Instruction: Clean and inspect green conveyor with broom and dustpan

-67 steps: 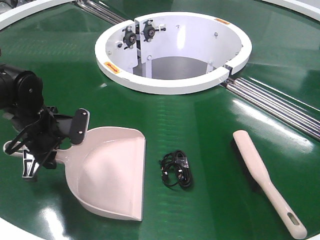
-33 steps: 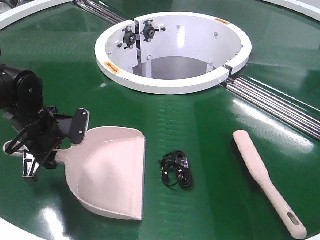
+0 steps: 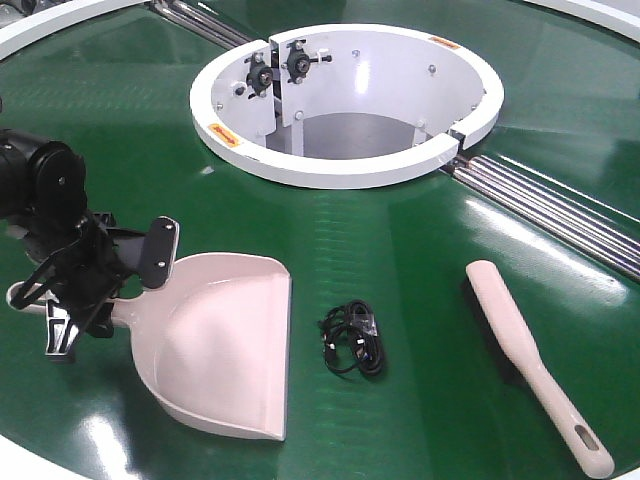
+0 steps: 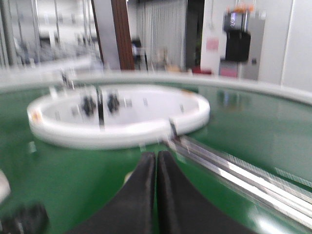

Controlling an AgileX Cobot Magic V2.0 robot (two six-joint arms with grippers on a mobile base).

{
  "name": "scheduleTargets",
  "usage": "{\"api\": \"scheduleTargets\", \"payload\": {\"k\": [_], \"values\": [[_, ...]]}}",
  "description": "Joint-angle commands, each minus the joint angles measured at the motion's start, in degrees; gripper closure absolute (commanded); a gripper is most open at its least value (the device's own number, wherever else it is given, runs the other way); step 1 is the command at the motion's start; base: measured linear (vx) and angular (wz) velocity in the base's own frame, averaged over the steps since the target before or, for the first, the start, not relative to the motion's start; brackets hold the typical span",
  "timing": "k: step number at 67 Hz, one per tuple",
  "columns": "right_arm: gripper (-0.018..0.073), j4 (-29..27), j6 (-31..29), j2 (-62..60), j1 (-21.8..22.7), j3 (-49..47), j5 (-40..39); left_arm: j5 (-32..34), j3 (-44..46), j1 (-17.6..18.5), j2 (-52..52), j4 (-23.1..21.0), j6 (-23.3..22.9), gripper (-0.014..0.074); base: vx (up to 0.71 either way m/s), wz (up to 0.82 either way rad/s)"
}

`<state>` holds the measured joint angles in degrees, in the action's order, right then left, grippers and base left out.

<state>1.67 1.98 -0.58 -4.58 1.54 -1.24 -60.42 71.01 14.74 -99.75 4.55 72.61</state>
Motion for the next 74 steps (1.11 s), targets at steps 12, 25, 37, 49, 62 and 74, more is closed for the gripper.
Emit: {"api": "scheduleTargets", "payload": {"k": [12, 25, 37, 49, 62, 74], "values": [[0.0568, -1.67, 2.23, 2.74, 0.29, -9.02, -8.86, 1.74, 1.6, 0.5, 2.56, -0.71, -1.31, 0.0604, 0.0, 0.0], [0.0568, -2.22, 1.0, 15.45, 0.29, -23.92, 7.59, 1.74, 1.6, 0.5, 2.56, -0.71, -1.31, 0.0604, 0.0, 0.0], [0.0568, -6.04, 1.13, 27.63, 0.29, -35.07, 27.81, 1.74, 1.6, 0.5, 2.56, -0.71, -1.31, 0.0604, 0.0, 0.0], [0.0568, -7.61, 1.57, 34.85, 0.29, -37.58, 33.1, 1.74, 1.6, 0.5, 2.56, -0.71, -1.31, 0.0604, 0.0, 0.0], [0.0545, -5.04, 0.71, 40.33, 0.29, -39.5, 36.98, 1.74, 1.6, 0.5, 2.56, -0.71, -1.31, 0.0604, 0.0, 0.0], [0.0398, -5.47, -1.98, 46.65, -0.71, -44.94, 45.25, 1.74, 1.6, 0.5, 2.56, -0.71, -1.31, 0.0604, 0.0, 0.0]]}}
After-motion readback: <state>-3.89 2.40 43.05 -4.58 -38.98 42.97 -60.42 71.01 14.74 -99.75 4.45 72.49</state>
